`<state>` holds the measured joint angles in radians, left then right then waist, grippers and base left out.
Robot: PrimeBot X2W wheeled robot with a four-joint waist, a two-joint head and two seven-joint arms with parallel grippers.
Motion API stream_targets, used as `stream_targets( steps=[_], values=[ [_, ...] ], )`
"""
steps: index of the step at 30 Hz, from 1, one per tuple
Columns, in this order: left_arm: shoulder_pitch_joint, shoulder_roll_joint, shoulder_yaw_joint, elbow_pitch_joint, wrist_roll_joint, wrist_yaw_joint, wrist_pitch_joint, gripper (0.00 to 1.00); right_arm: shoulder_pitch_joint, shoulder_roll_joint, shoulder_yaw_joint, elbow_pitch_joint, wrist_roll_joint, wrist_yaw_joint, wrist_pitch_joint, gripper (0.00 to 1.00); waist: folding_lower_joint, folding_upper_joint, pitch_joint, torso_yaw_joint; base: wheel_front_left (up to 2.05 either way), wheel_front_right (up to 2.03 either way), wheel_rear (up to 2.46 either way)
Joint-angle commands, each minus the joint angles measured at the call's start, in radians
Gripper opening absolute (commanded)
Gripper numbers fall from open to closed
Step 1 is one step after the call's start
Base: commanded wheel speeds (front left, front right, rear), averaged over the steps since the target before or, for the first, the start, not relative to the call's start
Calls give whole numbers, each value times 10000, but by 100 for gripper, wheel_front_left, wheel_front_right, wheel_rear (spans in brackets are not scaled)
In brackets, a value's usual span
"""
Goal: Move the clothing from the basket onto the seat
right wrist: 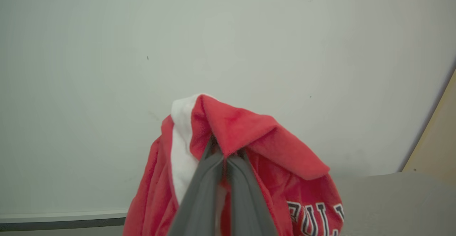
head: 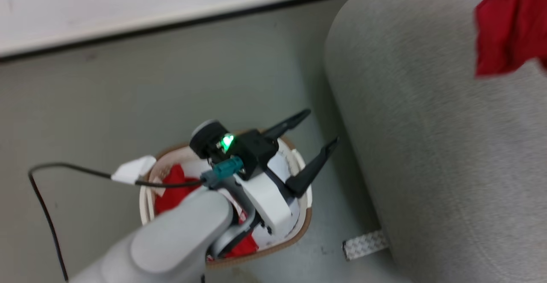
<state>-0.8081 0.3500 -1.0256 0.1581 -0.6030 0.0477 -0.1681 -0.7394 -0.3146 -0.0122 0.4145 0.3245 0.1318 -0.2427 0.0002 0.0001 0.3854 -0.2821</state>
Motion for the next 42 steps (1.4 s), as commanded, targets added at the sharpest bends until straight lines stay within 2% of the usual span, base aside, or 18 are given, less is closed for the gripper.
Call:
stream_targets(
  steps=[1,6,8,9,12,13,15,16,19,24,34,42],
  values=[
    [-331,155,80,-51,170,-70,-30,100,-595,-104,-220,128,-59,-21,147,0,-2,-1,1435,705,0,0,0],
    [-1136,222,318,-141,455,-195,-164,100,-2372,-291,-1714,953,-478,-21,793,0,-2,-1,2552,1169,0,0,0],
    [-1341,148,393,-65,476,-213,-287,100,-2782,-330,-2327,1476,-943,-21,987,0,-2,-1,2812,1358,0,0,0],
    [-1461,19,468,38,501,-226,-411,100,-3029,-354,-3047,2025,-1583,-21,1069,0,-2,-1,2988,1554,0,0,0],
    [-1506,-133,568,261,441,-256,-614,100,-3101,-43,-4255,2817,-2526,-21,942,0,-2,-1,3068,1772,0,0,0],
    [-1462,-161,592,350,413,-270,-685,100,-3026,123,-4619,3044,-2808,-21,838,9,-2,-1,3057,1811,0,0,0],
    [-1311,-172,636,523,368,-290,-772,100,-2803,462,-5107,3440,-3277,-21,598,49,-2,-1,2949,1841,0,0,0],
    [-1226,-154,669,601,333,-295,-798,100,-2714,580,-5344,3586,-3426,-21,451,100,-2,-1,2868,1827,0,0,0],
    [-977,-58,847,823,271,-260,-883,100,-2431,1042,-5799,3845,-3684,-22,51,100,-2,-1,2501,1729,0,0,0],
    [-388,118,1201,1185,197,-199,-968,100,-1501,1528,-5594,3637,-3409,-22,-230,100,-2,-1,1576,1564,0,0,0],
    [1840,-107,3154,1149,357,-17,-963,100,2059,2196,-4116,-226,-2899,-22,-230,100,-2,-1,-879,1794,0,0,0],
    [4246,-456,5150,1057,866,25,-965,100,4170,2474,-2592,-1626,-3074,-22,-230,100,-2,-1,-2590,2263,0,0,0]
  ],
)
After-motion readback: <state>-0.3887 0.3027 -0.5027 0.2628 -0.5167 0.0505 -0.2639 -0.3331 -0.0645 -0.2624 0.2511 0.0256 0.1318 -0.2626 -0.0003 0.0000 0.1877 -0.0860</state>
